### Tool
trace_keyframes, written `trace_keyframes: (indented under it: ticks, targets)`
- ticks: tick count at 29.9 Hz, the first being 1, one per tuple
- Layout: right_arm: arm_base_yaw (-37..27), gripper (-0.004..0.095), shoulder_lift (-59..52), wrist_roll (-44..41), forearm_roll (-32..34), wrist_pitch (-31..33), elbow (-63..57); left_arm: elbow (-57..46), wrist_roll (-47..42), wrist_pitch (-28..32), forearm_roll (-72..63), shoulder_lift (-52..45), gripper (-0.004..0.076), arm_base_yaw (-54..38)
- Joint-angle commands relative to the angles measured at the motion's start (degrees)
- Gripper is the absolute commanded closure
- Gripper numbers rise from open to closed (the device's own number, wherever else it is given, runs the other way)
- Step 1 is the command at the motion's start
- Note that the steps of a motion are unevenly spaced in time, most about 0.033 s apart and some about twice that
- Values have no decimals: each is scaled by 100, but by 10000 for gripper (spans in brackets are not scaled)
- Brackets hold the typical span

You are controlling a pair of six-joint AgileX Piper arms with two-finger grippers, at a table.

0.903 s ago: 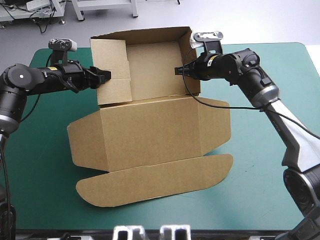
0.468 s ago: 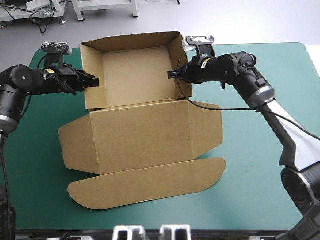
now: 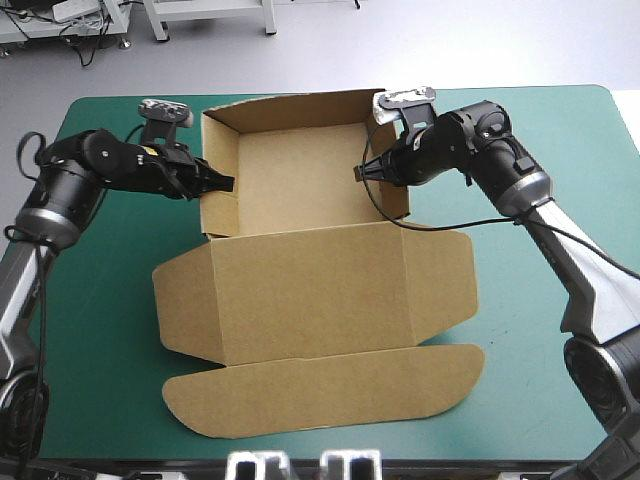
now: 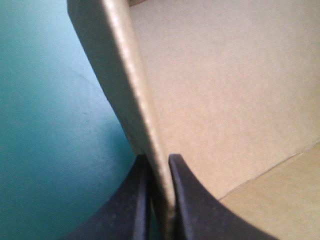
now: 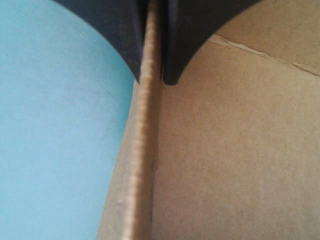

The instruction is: Fold the box

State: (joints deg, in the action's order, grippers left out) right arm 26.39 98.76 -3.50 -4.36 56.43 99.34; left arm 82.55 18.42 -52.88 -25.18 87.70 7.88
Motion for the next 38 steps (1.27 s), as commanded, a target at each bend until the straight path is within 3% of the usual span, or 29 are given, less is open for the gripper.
trace_keyframes:
  ticks: [1,4,9,22,32,36,38]
  targets:
    - [64,928,-300,122,373,453,182,180,122,-74,-383,114,734,443]
    - [54,927,-252,122,622,861,182,180,-9,-249,-179,398,734,635]
    - [-36,927,-8,122,436,1172,182,180,-208,-659,-156,801,734,693]
    - [-47,928,876,88,-281,1303,168,202,-207,-1390,372,1133,734,693]
    - [-47,922,884,111,-211,1330,178,202,-226,-1627,593,1171,732,693]
    - [-47,765,911,99,-146,1400,178,202,-212,-1832,598,1171,676,693]
    - [-47,590,911,99,-177,1400,178,202,-152,-1940,583,1171,610,693]
